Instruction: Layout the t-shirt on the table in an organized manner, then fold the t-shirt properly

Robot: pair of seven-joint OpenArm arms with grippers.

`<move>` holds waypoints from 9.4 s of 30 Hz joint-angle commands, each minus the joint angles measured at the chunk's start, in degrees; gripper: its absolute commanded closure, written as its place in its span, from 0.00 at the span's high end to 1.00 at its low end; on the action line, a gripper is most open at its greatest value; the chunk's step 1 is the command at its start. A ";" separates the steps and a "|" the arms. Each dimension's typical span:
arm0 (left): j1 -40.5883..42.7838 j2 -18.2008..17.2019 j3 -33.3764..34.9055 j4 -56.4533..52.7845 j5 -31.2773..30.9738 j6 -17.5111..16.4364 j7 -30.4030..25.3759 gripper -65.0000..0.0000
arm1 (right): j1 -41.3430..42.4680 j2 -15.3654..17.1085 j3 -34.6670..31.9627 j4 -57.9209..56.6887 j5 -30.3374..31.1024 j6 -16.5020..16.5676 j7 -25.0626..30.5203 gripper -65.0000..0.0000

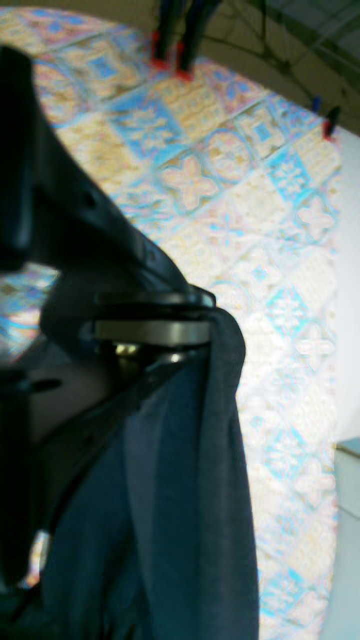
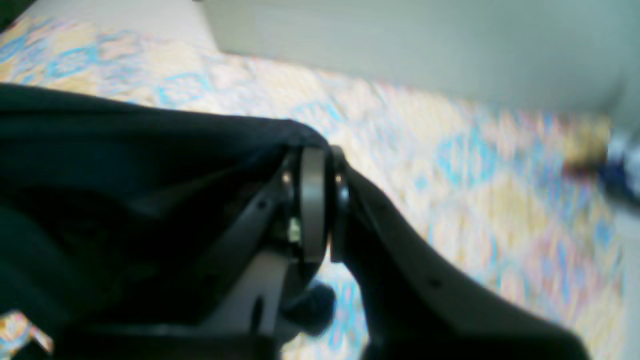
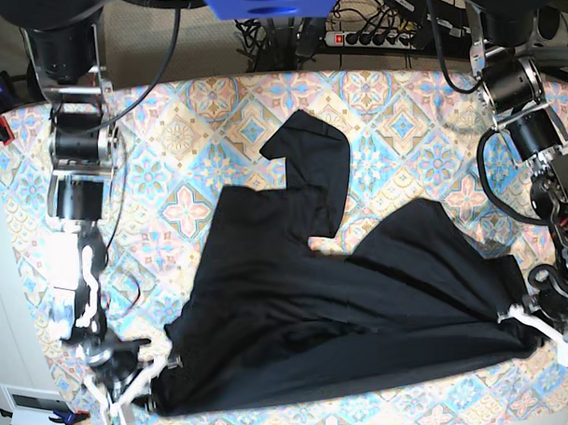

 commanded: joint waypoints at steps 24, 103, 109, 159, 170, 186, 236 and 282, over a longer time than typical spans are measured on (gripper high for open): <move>34.48 0.02 -0.67 22.46 -5.46 0.26 -2.84 0.00 | -34.74 10.49 1.88 34.16 21.96 -0.52 -6.32 0.00; 53.56 -4.99 -4.27 28.52 -14.16 0.17 7.36 0.45 | -42.92 13.66 -28.72 36.01 -1.42 -0.52 -25.31 0.37; 53.56 -4.99 -4.27 28.52 -14.16 0.17 7.36 0.45 | -44.24 14.80 -28.72 34.07 -1.42 -0.52 -23.63 0.32; 13.20 5.03 9.18 -28.79 -3.96 0.34 -10.66 0.45 | -62.52 14.01 -2.43 47.08 -12.58 -0.52 -22.84 0.28; 3.27 4.94 14.36 -34.60 -3.96 1.75 -17.25 0.00 | -59.27 13.92 -2.26 47.17 -12.58 -0.52 -22.84 0.27; -6.05 2.92 12.69 -1.19 -6.60 2.45 -4.60 0.00 | -54.96 9.96 -2.26 46.73 -12.50 -0.52 -22.93 0.27; -12.03 14.61 20.34 -65.10 4.74 2.89 -37.03 0.48 | -55.31 8.65 -4.28 47.61 -12.50 -0.52 -23.37 0.27; 46.17 -3.59 -11.13 27.21 -39.31 2.28 12.99 0.00 | -55.14 8.73 -4.54 47.61 -12.50 -0.52 -23.02 0.27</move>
